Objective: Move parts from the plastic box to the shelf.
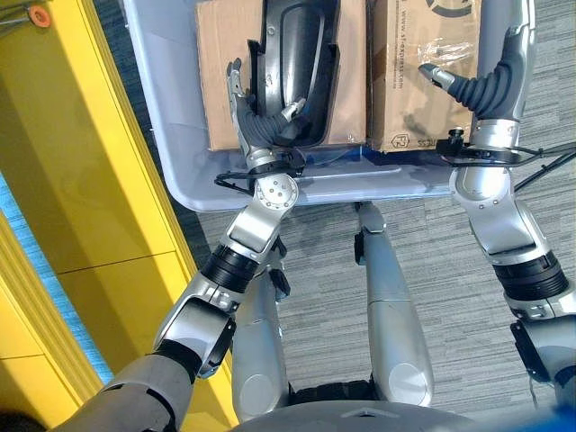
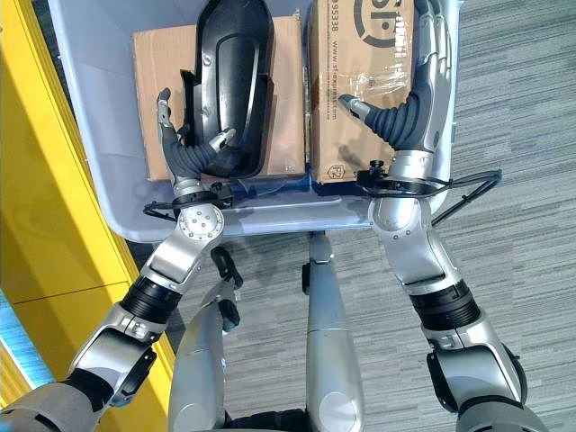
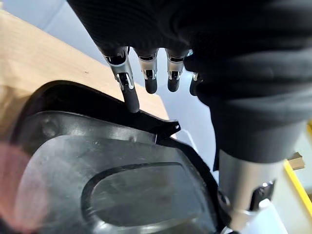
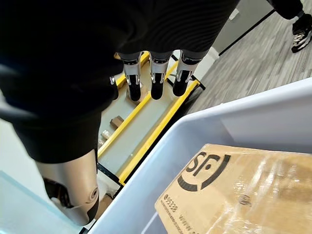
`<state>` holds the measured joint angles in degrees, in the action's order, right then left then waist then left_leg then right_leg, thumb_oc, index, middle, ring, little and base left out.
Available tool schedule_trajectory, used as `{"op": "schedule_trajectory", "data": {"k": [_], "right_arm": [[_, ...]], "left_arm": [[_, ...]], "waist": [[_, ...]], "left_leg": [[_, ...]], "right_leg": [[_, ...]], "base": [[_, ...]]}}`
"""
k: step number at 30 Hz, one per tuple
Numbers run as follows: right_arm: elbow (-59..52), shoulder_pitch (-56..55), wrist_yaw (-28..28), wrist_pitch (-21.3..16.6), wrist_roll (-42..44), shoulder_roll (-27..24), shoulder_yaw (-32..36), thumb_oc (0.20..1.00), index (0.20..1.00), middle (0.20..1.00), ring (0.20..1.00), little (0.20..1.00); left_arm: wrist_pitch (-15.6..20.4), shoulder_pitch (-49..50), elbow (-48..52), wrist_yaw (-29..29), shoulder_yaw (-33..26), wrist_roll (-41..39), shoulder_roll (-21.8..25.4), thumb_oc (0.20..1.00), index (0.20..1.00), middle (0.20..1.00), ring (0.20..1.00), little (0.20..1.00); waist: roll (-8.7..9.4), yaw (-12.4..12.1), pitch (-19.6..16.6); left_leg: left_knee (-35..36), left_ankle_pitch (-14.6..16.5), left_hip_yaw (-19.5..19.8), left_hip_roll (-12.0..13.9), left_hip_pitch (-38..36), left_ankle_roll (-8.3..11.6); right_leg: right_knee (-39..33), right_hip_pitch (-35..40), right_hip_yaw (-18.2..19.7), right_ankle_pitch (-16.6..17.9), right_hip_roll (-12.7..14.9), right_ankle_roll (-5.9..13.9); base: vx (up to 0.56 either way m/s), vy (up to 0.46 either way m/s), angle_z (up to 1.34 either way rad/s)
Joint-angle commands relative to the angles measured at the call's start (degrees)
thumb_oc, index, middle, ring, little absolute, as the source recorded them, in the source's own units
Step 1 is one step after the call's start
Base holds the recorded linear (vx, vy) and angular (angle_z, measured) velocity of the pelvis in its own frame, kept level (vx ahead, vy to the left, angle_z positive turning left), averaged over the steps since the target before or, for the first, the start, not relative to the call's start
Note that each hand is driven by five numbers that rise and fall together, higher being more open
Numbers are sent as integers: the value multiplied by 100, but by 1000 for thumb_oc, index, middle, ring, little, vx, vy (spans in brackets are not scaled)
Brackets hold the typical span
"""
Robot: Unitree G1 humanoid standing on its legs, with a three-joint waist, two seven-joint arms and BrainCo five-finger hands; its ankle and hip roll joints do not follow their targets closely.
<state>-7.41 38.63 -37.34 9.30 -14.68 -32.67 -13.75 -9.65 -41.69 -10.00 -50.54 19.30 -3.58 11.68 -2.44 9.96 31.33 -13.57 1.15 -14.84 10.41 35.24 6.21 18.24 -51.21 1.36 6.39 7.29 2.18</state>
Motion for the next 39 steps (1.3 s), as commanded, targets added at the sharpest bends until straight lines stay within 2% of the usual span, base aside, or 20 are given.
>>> {"op": "schedule_trajectory", "data": {"k": [1, 4, 7, 8, 9, 11, 13, 14, 16, 17, 18, 20, 22, 25, 30, 31, 34, 35, 37, 39], "right_arm": [[-207, 159, -260, -105, 134, 2, 151, 1000, 1000, 1000, 1000, 1000], [-178, 201, -229, -74, 160, -11, 131, 1000, 1000, 1000, 1000, 1000], [-101, 251, -163, -69, 231, -30, 131, 1000, 1000, 1000, 1000, 1000], [-77, 246, -70, -96, 294, -96, 117, 1000, 1000, 1000, 1000, 1000], [-79, 256, -38, -101, 315, -130, 114, 1000, 1000, 1000, 1000, 1000], [-30, 272, 11, -109, 274, -160, 86, 1000, 1000, 1000, 1000, 1000], [-45, 241, -4, -115, 200, -166, 88, 1000, 1000, 1000, 1000, 1000], [-63, 251, -16, -98, 187, -147, 101, 1000, 1000, 1000, 1000, 1000], [-48, 211, -116, -80, 165, -87, 80, 1000, 1000, 1000, 1000, 1000], [-43, 154, -166, -47, 195, -60, 61, 1000, 1000, 1000, 1000, 1000], [-62, 163, -197, -31, 211, -44, 74, 1000, 1000, 1000, 1000, 1000], [-104, 121, -272, -10, 229, -17, 77, 1000, 1000, 1000, 1000, 1000], [-225, 14, -312, 67, 149, 23, 117, 1000, 1000, 1000, 1000, 1000], [-314, -130, -477, 209, 80, 80, 132, 1000, 1000, 1000, 1000, 1000], [-393, -232, -457, 206, 25, 18, 194, 1000, 1000, 1000, 1000, 1000], [-392, -245, -389, 218, 42, -5, 215, 1000, 1000, 1000, 1000, 1000], [-352, -261, -330, 188, 82, -28, 199, 1000, 1000, 1000, 1000, 1000], [-310, -242, -295, 176, 59, -15, 164, 1000, 1000, 1000, 1000, 1000], [-272, -198, -235, 154, 93, -59, 146, 1000, 1000, 1000, 1000, 1000], [-200, -148, -135, 77, 123, -131, 166, 1000, 1000, 1000, 1000, 1000]], "left_arm": [[135, -42, -193, -165, -42, 117, 53, 1000, 1000, 1000, 1000, 1000], [182, -218, -378, -208, -69, 70, 48, 1000, 1000, 1000, 1000, 1000], [-158, -433, -653, 303, 49, -15, 81, 1000, 1000, 1000, 1000, 1000], [-331, -509, -835, 401, 189, -131, 123, 1000, 1000, 1000, 1000, 1000], [-278, -520, -900, 387, 197, -271, 124, 1000, 1000, 1000, 1000, 1000], [-19, -548, -1087, 39, 156, -536, 99, 1000, 1000, 1000, 1000, 1000], [405, -552, -1127, -605, -50, -558, 57, 1000, 1000, 1000, 1000, 1000], [536, -596, -1102, -778, -158, -500, 60, 1000, 1000, 1000, 1000, 1000], [638, -585, -1030, -929, -255, -453, 47, 1000, 1000, 1000, 1000, 1000], [671, -536, -989, -1045, -277, -321, 40, 1000, 1000, 1000, 1000, 1000], [707, -565, -919, -1181, -338, -111, 72, 1000, 1000, 1000, 1000, 1000], [763, -557, -745, -1128, -378, 315, 181, 1000, 1000, 1000, 1000, 1000], [1056, -412, -183, -896, -393, 816, 361, 1000, 1000, 1000, 1000, 1000], [1386, -150, 872, -239, -318, 1419, 471, 1000, 1000, 1000, 1000, 1000], [1760, -187, 1761, 151, -337, 1997, 574, 1000, 1000, 1000, 1000, 1000], [1676, -312, 1947, 382, -355, 2067, 627, 1000, 1000, 1000, 1000, 1000], [1183, -384, 1940, 367, -338, 2048, 703, 1000, 1000, 1000, 1000, 1000], [845, -476, 1732, 383, -297, 2054, 782, 1000, 1000, 1000, 1000, 1000], [450, -599, 1401, 363, -248, 1991, 893, 1000, 1000, 1000, 1000, 1000], [259, -793, 946, 46, -226, 1918, 1014, 1000, 1000, 1000, 1000, 1000]], "waist": [[153, 80, -153], [163, 127, -153], [164, 195, -153], [164, 268, -153], [157, 287, -153], [136, 326, -153], [125, 329, -153], [119, 310, -153], [132, 275, -153], [153, 262, -153], [170, 219, -153], [207, 179, -153], [198, 110, -153], [179, 22, -153], [178, 50, -153], [166, 71, -153], [143, 84, -153], [147, 106, -153], [150, 132, -153], [148, 179, -153]], "left_leg": [[286, -891, 346, 200, 816, 136], [255, -885, 320, 209, 854, 144], [236, -888, 258, 213, 859, 164], [188, -760, 270, 208, 736, 222], [184, -752, 247, 208, 715, 224], [157, -741, 224, 197, 686, 229], [134, -709, 222, 182, 679, 220], [149, -833, 166, 197, 815, 164], [123, -826, 215, 184, 855, 160], [82, -696, 317, 162, 770, 205], [82, -808, 287, 179, 923, 150], [42, -775, 324, 177, 982, 139], [22, -750, 375, 145, 1024, 120], [-2, -713, 435, 105, 1063, 92], [-20, -669, 413, 97, 1054, 77], [-29, -665, 417, 88, 1029, 76], [-16, -666, 408, 83, 976, 76], [-51, -659, 394, 92, 977, 77], [-81, -662, 370, 111, 993, 86], [-118, -668, 332, 129, 1001, 97]], "right_leg": [[864, 57, -257, -910, -134, 178], [906, 6, -220, -927, -157, 170], [905, -12, -201, -921, -160, 165], [946, 92, -168, -1037, -142, 197], [951, 98, -160, -1051, -138, 194], [976, 109, -116, -1085, -143, 182], [1007, 111, -77, -1131, -149, 165], [987, -27, -78, -1010, -171, 131], [996, -31, -88, -1013, -167, 127], [1028, 91, -86, -1134, -149, 154], [1011, -44, -116, -1013, -171, 118], [1012, -56, -146, -1020, -175, 117], [1021, -52, -174, -1040, -181, 102], [1022, -20, -227, -1061, -173, 97], [1033, -6, -223, -1080, -179, 107], [1048, 9, -207, -1085, -175, 103], [1067, 41, -202, -1090, -176, 115], [1100, 35, -198, -1095, -180, 115], [1131, 0, -187, -1098, -178, 112], [1151, -31, -179, -1089, -175, 105]], "base": [[0, 0, 0], [0, 0, 0], [32, 11, -2], [80, 60, -1], [90, 102, -5], [33, 79, -12], [-5, 13, -7], [-48, -41, -1], [4, -59, 2], [8, -102, 5], [11, -132, 6], [-9, -119, 8], [30, -81, 10], [20, -47, 4], [9, 1, 5], [10, 36, -1], [5, 11, 0], [0, 0, 0], [1, 38, -2], [-4, 54, -3]]}}
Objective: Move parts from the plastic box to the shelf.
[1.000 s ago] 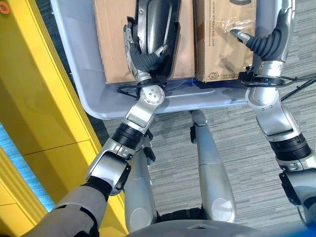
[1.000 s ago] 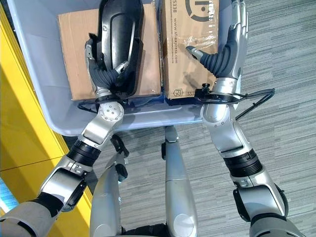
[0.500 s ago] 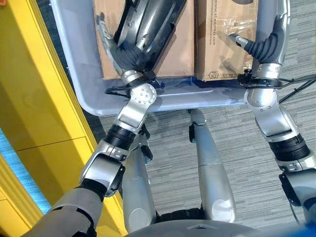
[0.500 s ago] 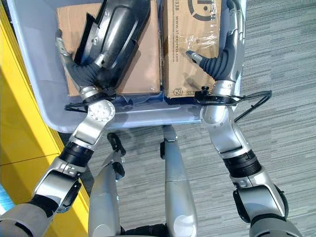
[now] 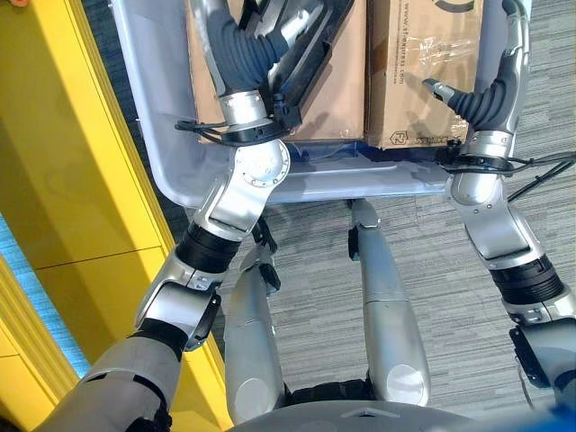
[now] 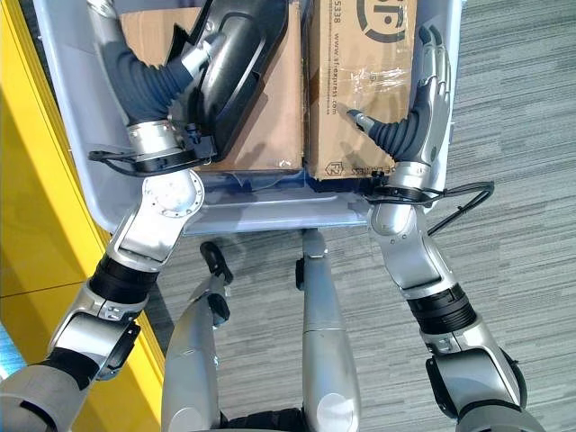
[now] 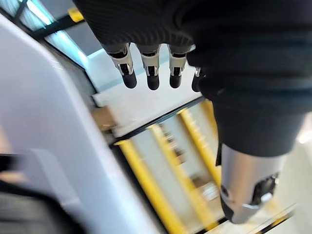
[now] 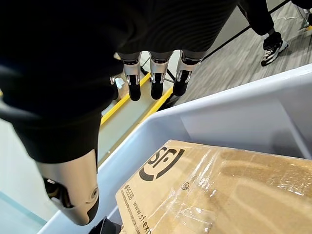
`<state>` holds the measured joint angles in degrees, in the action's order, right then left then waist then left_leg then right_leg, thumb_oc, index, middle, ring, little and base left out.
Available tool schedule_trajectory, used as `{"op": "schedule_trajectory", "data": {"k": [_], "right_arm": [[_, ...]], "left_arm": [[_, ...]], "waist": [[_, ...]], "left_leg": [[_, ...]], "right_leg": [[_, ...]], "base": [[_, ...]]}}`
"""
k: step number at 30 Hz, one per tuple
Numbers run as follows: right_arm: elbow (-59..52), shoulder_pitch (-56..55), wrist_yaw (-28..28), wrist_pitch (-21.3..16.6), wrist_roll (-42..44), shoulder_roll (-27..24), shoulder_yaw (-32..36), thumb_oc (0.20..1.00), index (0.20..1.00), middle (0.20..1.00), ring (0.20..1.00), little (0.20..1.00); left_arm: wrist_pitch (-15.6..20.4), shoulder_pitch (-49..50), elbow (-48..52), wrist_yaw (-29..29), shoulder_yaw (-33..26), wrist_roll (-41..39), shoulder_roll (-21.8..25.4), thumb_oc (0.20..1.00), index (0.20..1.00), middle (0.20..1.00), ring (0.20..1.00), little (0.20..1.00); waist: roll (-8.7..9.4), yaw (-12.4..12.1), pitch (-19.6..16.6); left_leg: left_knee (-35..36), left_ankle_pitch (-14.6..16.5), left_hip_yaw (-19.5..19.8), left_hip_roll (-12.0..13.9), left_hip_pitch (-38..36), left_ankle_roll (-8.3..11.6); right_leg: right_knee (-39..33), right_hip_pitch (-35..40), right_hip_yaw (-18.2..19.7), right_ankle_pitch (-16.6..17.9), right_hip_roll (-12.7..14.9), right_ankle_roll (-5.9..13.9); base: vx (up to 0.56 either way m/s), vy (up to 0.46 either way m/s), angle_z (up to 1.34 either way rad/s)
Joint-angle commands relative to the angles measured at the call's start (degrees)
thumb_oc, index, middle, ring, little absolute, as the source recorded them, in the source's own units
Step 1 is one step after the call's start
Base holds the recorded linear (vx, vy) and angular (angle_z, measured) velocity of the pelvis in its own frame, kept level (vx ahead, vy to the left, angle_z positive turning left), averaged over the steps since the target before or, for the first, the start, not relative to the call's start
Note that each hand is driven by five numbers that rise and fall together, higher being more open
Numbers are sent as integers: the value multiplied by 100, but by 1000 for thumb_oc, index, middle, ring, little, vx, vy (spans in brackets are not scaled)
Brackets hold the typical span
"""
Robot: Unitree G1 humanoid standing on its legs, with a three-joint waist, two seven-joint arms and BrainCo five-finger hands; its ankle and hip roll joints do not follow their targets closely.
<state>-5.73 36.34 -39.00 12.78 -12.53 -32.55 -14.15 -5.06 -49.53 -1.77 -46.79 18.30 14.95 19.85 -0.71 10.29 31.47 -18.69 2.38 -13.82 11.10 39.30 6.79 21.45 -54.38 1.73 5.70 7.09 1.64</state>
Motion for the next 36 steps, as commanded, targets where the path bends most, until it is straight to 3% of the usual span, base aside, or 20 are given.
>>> {"op": "schedule_trajectory", "data": {"k": [1, 11, 14, 16, 23, 32, 36], "right_arm": [[-319, 117, 76, -300, -77, -174, 194, 1000, 1000, 1000, 1000, 1000], [-158, 329, 183, -355, 149, -456, -3, 1000, 1000, 1000, 1000, 1000], [-96, 394, 154, -387, 204, -581, -38, 1000, 1000, 1000, 1000, 1000], [-72, 412, 102, -386, 241, -619, -74, 1000, 1000, 1000, 1000, 1000], [-27, 542, -43, -300, 401, -702, -174, 1000, 1000, 1000, 1000, 1000], [-5, 410, 11, -385, 366, -716, -173, 1000, 1000, 1000, 1000, 1000], [32, 471, -27, -360, 448, -715, -191, 1000, 1000, 1000, 1000, 1000]], "left_arm": [[-258, -140, -174, -511, -120, -40, 275, 1000, 1000, 1000, 1000, 1000], [-927, -1132, -2218, -813, 121, -659, 591, 1000, 1000, 1000, 1000, 1000], [-979, -1273, -2611, -1457, 128, -782, 691, 1000, 1000, 1000, 1000, 1000], [-883, -1333, -2806, -1587, 38, -858, 742, 1000, 1000, 1000, 1000, 1000], [-1064, -1569, -3204, -980, 254, -932, 847, 1000, 1000, 1000, 1000, 1000], [-1334, -1197, -3496, -1548, -9, -1671, 664, 1000, 1000, 1000, 1000, 1000], [-1372, -1171, -3694, -1182, 14, -1602, 727, 1000, 1000, 1000, 1000, 1000]], "waist": [[-23, 170, -168], [29, 401, -168], [18, 442, -168], [16, 448, -168], [-13, 471, -168], [-60, 455, -168], [-55, 426, -168]], "left_leg": [[372, -794, 210, 70, 596, 47], [168, -646, 167, 107, 530, 142], [62, -598, 148, 114, 583, 143], [-12, -560, 143, 109, 639, 139], [-184, -482, 134, 82, 808, 132], [-202, -446, 92, 35, 839, 124], [-223, -442, 118, 41, 903, 121]], "right_leg": [[845, 273, -205, -1017, -156, 157], [936, 255, -100, -1111, -166, 168], [988, 164, -54, -1128, -175, 141], [1012, 121, -31, -1146, -182, 136], [964, 9, 6, -1111, -172, 135], [940, -23, 39, -1140, -164, 130], [933, -57, 21, -1134, -150, 140]], "base": [[1, 63, -3], [22, 43, -6], [12, 32, -7], [-1, 6, -6], [-7, 7, -4], [-3, 21, -5], [-33, -38, 1]]}}
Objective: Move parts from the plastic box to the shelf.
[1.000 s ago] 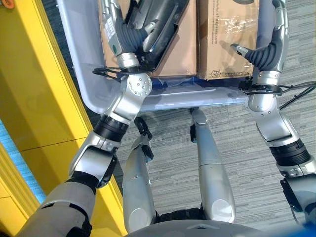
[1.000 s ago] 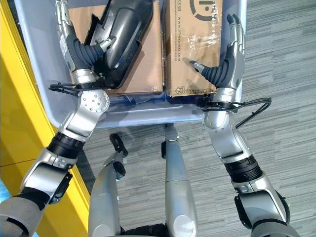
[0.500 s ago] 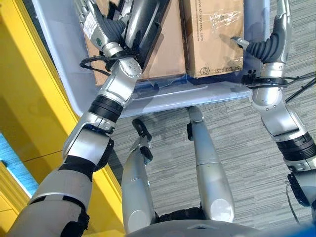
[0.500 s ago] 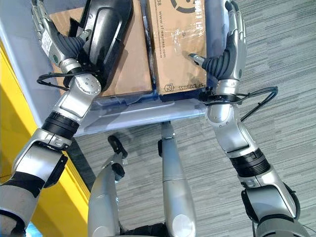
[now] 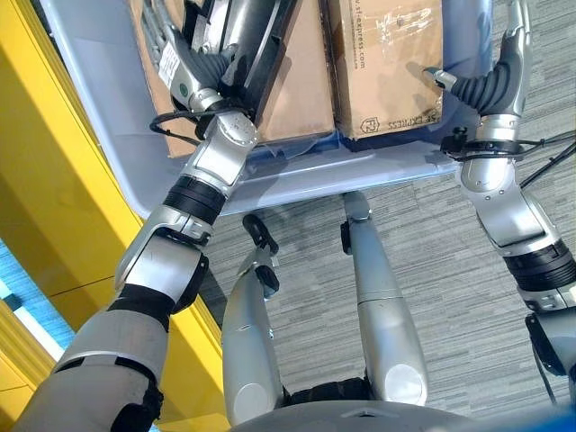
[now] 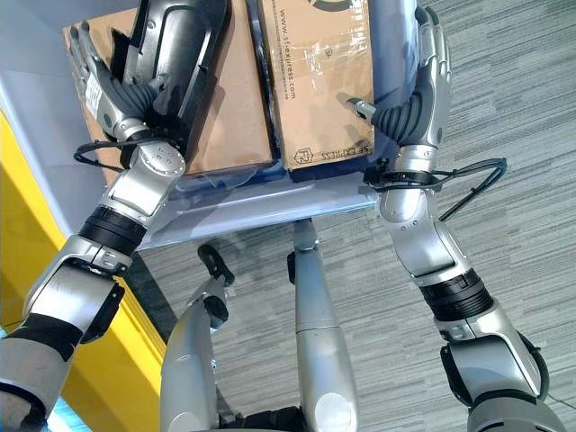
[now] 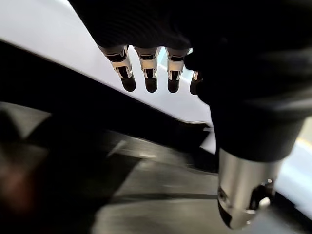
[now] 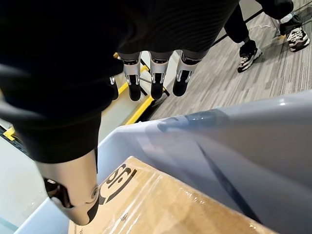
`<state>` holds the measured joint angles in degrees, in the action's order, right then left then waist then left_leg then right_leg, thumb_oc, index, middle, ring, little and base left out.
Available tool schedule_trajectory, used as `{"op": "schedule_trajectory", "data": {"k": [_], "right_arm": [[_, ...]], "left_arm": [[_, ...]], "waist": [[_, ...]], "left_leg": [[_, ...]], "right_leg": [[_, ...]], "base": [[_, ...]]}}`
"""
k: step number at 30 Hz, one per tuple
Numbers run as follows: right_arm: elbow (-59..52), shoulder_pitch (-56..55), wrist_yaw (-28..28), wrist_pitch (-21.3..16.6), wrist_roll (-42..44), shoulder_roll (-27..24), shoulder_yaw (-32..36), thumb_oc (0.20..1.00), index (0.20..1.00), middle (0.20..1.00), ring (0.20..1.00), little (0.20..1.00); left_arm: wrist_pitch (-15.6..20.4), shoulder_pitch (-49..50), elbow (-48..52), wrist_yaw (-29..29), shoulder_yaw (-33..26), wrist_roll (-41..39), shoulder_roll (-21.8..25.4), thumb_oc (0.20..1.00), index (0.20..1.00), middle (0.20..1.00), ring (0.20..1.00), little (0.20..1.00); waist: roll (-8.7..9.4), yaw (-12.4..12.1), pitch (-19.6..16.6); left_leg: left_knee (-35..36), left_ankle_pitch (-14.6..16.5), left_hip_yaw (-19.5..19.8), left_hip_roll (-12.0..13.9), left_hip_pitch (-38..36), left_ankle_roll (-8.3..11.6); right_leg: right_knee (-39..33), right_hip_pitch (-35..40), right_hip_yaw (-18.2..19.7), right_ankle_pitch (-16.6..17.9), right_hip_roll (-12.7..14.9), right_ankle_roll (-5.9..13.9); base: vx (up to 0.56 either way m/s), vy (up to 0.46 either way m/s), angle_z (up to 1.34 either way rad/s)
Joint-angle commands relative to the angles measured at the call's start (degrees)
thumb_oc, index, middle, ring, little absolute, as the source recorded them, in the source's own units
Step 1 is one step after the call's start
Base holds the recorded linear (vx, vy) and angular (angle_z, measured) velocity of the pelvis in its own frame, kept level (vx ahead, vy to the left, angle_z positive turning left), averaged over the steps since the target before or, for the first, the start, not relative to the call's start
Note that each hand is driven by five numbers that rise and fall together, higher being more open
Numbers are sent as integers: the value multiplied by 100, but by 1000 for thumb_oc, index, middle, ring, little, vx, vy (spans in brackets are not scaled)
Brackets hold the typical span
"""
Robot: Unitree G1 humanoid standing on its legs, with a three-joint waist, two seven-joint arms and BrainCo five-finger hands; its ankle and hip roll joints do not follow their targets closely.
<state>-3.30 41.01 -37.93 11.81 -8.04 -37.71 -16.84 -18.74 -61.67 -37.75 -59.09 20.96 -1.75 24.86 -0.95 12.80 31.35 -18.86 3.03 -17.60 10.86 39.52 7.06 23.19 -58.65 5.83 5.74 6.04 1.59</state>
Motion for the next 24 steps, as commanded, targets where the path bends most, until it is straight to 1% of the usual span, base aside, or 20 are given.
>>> {"op": "schedule_trajectory", "data": {"k": [1, 4, 5, 7, 9, 12, 13, 14, 16, 18, 22, 23, 24], "right_arm": [[-208, 21, -102, -259, 69, -238, 89, 1000, 1000, 1000, 1000, 1000], [-219, 49, -27, -216, 97, -285, 89, 1000, 1000, 1000, 1000, 1000], [-228, 54, 3, -213, 106, -300, 101, 1000, 1000, 1000, 1000, 1000], [-235, 36, 89, -198, 80, -337, 121, 1000, 1000, 1000, 1000, 1000], [-232, 38, 126, -161, 81, -351, 110, 1000, 1000, 1000, 1000, 1000], [-161, 81, 107, -163, 103, -357, 80, 1000, 1000, 1000, 1000, 1000], [-150, 106, 109, -151, 117, -375, 74, 1000, 1000, 1000, 1000, 1000], [-145, 124, 110, -155, 143, -392, 75, 1000, 1000, 1000, 1000, 1000], [-164, 144, 146, -144, 224, -455, 86, 1000, 1000, 1000, 1000, 1000], [-162, 130, 164, -179, 232, -515, 81, 1000, 1000, 1000, 1000, 1000], [-179, 68, 182, -199, 218, -528, 88, 1000, 1000, 1000, 1000, 1000], [-166, 21, 145, -254, 174, -514, 97, 1000, 1000, 1000, 1000, 1000], [-159, 22, 144, -254, 167, -501, 99, 1000, 1000, 1000, 1000, 1000]], "left_arm": [[-140, 41, -151, 297, -218, 41, 245, 1000, 1000, 1000, 1000, 1000], [-347, 65, -210, 600, -171, -185, 227, 1000, 1000, 1000, 1000, 1000], [-371, 96, -234, 610, -164, -320, 205, 1000, 1000, 1000, 1000, 1000], [-377, 198, -322, 564, -198, -619, 163, 1000, 1000, 1000, 1000, 1000], [-329, 290, -364, 534, -218, -726, 137, 1000, 1000, 1000, 1000, 1000], [-399, 361, -491, 860, -167, -588, 175, 1000, 1000, 1000, 1000, 1000], [-298, 386, -532, 999, -136, -533, 172, 1000, 1000, 1000, 1000, 1000], [-235, 390, -552, 1148, -110, -331, 168, 1000, 1000, 1000, 1000, 1000], [-239, 375, -511, 1407, 41, 74, 192, 1000, 1000, 1000, 1000, 1000], [-45, 345, -424, 1537, 174, 203, 193, 1000, 1000, 1000, 1000, 1000], [55, 317, -213, 1593, 296, 389, 201, 1000, 1000, 1000, 1000, 1000], [81, 326, -49, 1740, 360, 436, 167, 1000, 1000, 1000, 1000, 1000], [81, 330, -38, 1750, 376, 439, 163, 1000, 1000, 1000, 1000, 1000]], "waist": [[-35, 164, -155], [-51, 158, -155], [-57, 158, -155], [-71, 163, -155], [-81, 160, -155], [-91, 158, -155], [-86, 161, -155], [-86, 166, -155], [-89, 182, -155], [-99, 206, -155], [-110, 234, -155], [-117, 243, -155], [-117, 242, -155]], "left_leg": [[-184, -522, 498, 59, 886, 93], [-142, -548, 476, 64, 871, 98], [-136, -558, 468, 61, 863, 100], [-123, -565, 457, 51, 849, 98], [-118, -569, 448, 40, 827, 100], [-79, -572, 439, 42, 796, 96], [-62, -578, 430, 45, 789, 98], [-45, -584, 420, 45, 780, 97], [-65, -581, 394, 52, 781, 98], [-74, -571, 354, 56, 762, 92], [-58, -572, 333, 48, 727, 88], [-50, -565, 334, 37, 690, 79], [-51, -563, 331, 39, 686, 77]], "right_leg": [[733, 369, -407, -1125, -40, 149], [686, 382, -422, -1102, -32, 156], [684, 387, -426, -1096, -34, 153], [687, 395, -421, -1108, -37, 152], [680, 416, -425, -1117, -37, 140], [645, 439, -428, -1110, -31, 143], [628, 443, -431, -1103, -28, 144], [613, 447, -428, -1098, -27, 145], [621, 438, -433, -1089, -19, 141], [620, 443, -419, -1089, -19, 134], [608, 466, -388, -1086, -30, 121], [600, 505, -386, -1088, -27, 119], [600, 510, -390, -1087, -23, 120]], "base": [[-19, -7, 6], [-16, 8, 6], [0, 0, 0], [0, 0, 0], [0, 0, 0], [0, 0, 0], [0, 0, 0], [0, 0, 0], [0, 0, 0], [10, 48, 0], [1, 30, -5], [0, 0, 0], [0, 0, 0]]}}
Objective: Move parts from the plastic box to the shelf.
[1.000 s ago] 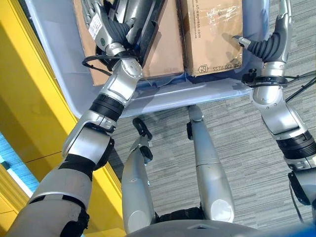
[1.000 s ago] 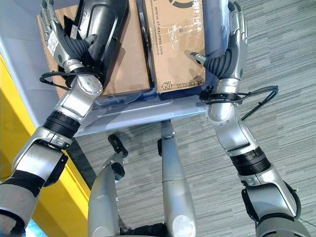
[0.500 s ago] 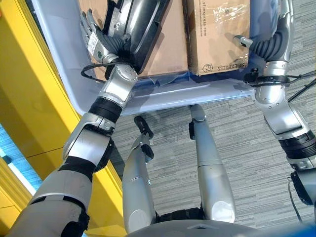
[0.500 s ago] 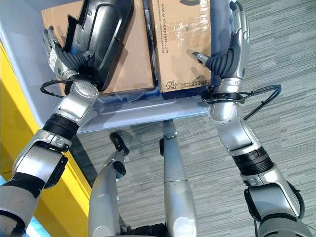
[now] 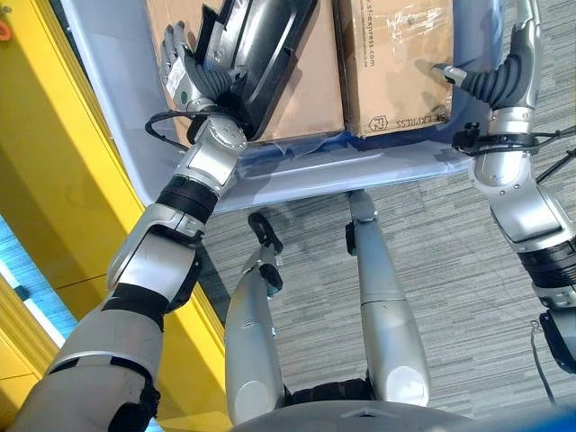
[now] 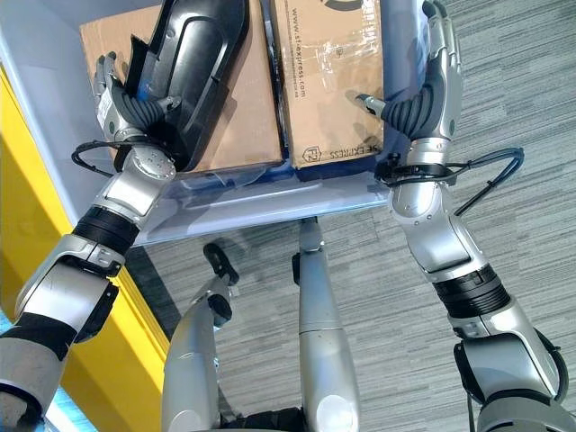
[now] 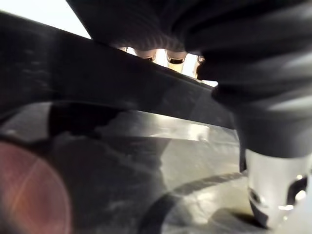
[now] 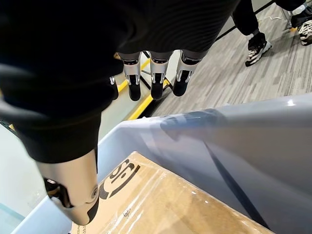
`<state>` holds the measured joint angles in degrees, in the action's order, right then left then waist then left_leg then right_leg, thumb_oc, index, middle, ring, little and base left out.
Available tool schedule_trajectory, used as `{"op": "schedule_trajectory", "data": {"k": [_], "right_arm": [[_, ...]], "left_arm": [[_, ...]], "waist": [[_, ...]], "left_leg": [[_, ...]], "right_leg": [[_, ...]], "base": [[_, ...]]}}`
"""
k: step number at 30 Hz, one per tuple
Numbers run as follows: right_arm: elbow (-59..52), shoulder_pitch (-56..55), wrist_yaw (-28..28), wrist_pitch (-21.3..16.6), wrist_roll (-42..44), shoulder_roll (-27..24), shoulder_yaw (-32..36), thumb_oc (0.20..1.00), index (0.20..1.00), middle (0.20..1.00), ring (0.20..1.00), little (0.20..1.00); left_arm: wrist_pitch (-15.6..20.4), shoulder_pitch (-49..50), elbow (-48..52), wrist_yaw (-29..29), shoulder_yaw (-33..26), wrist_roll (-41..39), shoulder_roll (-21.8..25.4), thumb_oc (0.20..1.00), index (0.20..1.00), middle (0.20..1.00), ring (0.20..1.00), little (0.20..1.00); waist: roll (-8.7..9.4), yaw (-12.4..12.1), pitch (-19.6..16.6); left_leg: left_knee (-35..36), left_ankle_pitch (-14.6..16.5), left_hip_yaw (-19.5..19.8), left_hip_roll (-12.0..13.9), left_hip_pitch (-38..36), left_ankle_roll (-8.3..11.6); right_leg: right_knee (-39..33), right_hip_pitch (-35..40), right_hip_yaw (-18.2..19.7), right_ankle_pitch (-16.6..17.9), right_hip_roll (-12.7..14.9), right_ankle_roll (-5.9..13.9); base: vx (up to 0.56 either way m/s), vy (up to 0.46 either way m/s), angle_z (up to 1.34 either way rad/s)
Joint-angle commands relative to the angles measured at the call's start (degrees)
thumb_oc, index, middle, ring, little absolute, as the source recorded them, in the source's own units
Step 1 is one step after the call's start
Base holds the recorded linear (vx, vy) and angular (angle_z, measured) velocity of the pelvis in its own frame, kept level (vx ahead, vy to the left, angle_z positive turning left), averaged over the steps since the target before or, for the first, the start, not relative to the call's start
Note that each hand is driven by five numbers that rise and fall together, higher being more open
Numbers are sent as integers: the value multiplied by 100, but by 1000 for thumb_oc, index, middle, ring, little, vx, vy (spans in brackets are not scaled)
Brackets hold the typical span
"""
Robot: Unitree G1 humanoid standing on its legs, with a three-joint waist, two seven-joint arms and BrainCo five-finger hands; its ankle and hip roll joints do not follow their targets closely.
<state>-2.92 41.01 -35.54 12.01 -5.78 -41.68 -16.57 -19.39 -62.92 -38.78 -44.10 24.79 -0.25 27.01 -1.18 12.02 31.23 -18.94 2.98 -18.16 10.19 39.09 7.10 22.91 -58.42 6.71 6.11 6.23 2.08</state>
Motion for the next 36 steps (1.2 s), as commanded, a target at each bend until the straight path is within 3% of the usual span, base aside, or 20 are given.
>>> {"op": "schedule_trajectory", "data": {"k": [1, 3, 4, 6, 13, 15, 18, 27, 36], "right_arm": [[-188, 25, -105, -275, -79, -71, 77, 1000, 1000, 1000, 1000, 1000], [-188, 36, -106, -274, -82, -53, 72, 1000, 1000, 1000, 1000, 1000], [-193, 61, -135, -275, -59, -51, 81, 1000, 1000, 1000, 1000, 1000], [-215, 47, -143, -262, -36, -57, 134, 1000, 1000, 1000, 1000, 1000], [-294, -59, -231, -234, -122, -23, 227, 1000, 1000, 1000, 1000, 1000], [-308, -153, -370, -181, -193, 134, 269, 1000, 1000, 1000, 1000, 1000], [-325, -177, -546, -87, -284, 337, 249, 1000, 1000, 1000, 1000, 1000], [-332, -114, -566, 12, -238, 438, 237, 1000, 1000, 1000, 1000, 1000], [-401, -376, -372, -168, -211, 510, 297, 1000, 1000, 1000, 1000, 1000]], "left_arm": [[176, 463, 85, 265, 27, 310, -65, 1000, 1000, 1000, 1000, 1000], [254, 458, 102, 352, 39, 179, -116, 1000, 1000, 1000, 1000, 1000], [358, 440, 96, 480, 57, 268, -156, 200, 200, 200, 200, 200], [360, 463, 150, 574, 116, 233, -184, 200, 200, 200, 200, 200], [633, 620, 171, -93, -136, -704, -438, 200, 200, 200, 200, 200], [929, 927, 256, -667, -440, -1245, -768, 200, 200, 200, 200, 200], [1183, 1304, 369, -842, -670, -1346, -1158, 200, 200, 200, 200, 200], [1292, 1530, 625, -685, -659, -1278, -1473, 200, 200, 200, 200, 200], [1597, 1512, 1521, -840, -700, -511, -1113, 200, 200, 200, 200, 200]], "waist": [[-92, 317, -144], [-82, 317, -144], [-69, 323, -144], [-65, 335, -144], [-60, 336, -144], [-41, 257, -144], [29, 143, -144], [87, 92, -144], [36, 165, -144]], "left_leg": [[-48, -554, 384, 110, 726, 71], [-65, -543, 382, 115, 740, 63], [-93, -526, 380, 127, 762, 60], [-109, -519, 374, 125, 778, 57], [-149, -482, 373, 99, 799, 47], [-186, -464, 430, 93, 865, 40], [-203, -462, 506, 101, 951, 15], [-124, -491, 512, 125, 893, 8], [50, -470, 421, 148, 277, 18]], "right_leg": [[627, 495, -488, -1121, -35, 72], [633, 486, -493, -1123, -27, 75], [637, 471, -491, -1123, -23, 82], [631, 459, -487, -1113, -36, 82], [642, 458, -472, -1142, -40, 88], [682, 442, -516, -1181, -29, 92], [694, 437, -610, -1189, -41, 110], [568, 557, -680, -1143, -49, 127], [485, 1081, -635, -1192, -10, 88]], "base": [[0, 0, 0], [0, 0, 0], [0, 0, 0], [0, 0, 0], [0, 0, 0], [-5, -101, 0], [-19, -157, 7], [-3, -31, 6], [2, 2, 0]]}}
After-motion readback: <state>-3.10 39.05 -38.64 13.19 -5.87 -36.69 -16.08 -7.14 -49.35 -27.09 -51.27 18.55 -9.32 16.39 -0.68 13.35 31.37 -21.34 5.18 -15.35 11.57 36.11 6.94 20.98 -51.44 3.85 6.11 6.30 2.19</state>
